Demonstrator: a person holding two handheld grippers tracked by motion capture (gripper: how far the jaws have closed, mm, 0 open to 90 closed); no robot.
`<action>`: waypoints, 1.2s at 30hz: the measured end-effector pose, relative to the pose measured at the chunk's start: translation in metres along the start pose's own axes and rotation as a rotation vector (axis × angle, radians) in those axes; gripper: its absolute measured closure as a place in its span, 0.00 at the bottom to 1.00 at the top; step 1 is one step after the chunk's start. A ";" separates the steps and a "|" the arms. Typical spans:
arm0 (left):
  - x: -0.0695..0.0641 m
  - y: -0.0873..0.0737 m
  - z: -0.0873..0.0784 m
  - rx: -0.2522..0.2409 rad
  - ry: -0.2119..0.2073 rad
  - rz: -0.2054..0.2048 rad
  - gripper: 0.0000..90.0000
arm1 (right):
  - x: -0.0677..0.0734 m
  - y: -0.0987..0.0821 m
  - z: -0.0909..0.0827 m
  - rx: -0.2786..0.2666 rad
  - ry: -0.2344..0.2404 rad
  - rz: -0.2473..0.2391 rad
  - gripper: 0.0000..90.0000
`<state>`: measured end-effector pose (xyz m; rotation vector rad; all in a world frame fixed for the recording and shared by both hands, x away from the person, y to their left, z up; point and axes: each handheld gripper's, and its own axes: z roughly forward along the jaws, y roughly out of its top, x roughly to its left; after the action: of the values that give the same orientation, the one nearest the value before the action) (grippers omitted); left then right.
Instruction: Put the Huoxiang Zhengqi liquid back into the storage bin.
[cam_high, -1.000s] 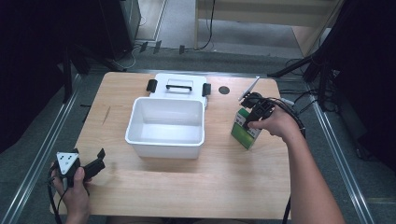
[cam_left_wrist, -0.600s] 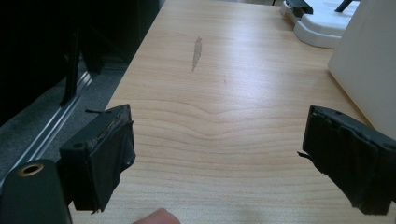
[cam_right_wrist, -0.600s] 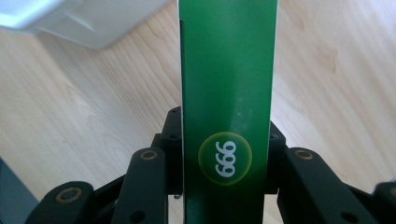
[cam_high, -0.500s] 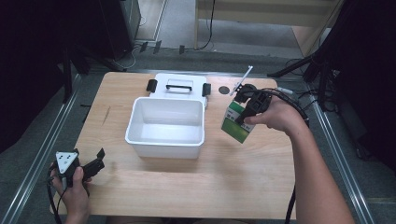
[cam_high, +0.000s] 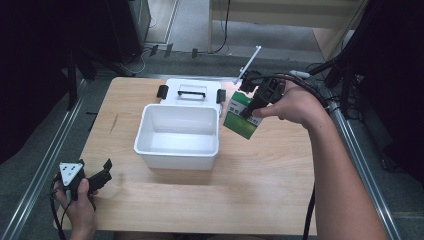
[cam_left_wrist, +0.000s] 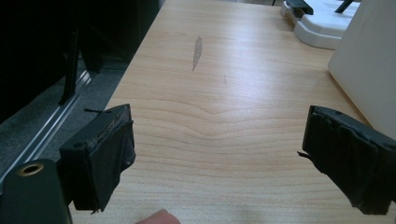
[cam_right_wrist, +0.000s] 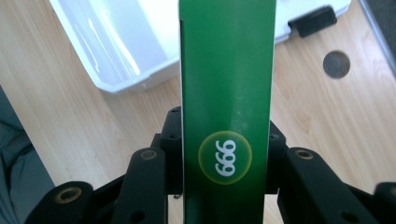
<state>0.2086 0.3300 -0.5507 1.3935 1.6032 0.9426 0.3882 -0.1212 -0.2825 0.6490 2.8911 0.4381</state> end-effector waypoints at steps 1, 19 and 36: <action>0.000 0.000 0.000 0.000 0.000 0.000 0.11 | 0.000 0.000 0.000 0.000 0.000 0.000 0.72; 0.001 0.000 0.000 -0.001 -0.004 -0.012 0.11 | 0.027 0.047 -0.007 -0.090 0.019 -0.212 0.72; 0.001 0.000 0.001 0.000 -0.009 -0.020 0.11 | 0.051 0.076 0.026 -0.056 0.050 -0.460 0.72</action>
<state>0.2091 0.3311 -0.5509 1.3772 1.6080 0.9236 0.3779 -0.0267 -0.2877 -0.0443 2.9307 0.4682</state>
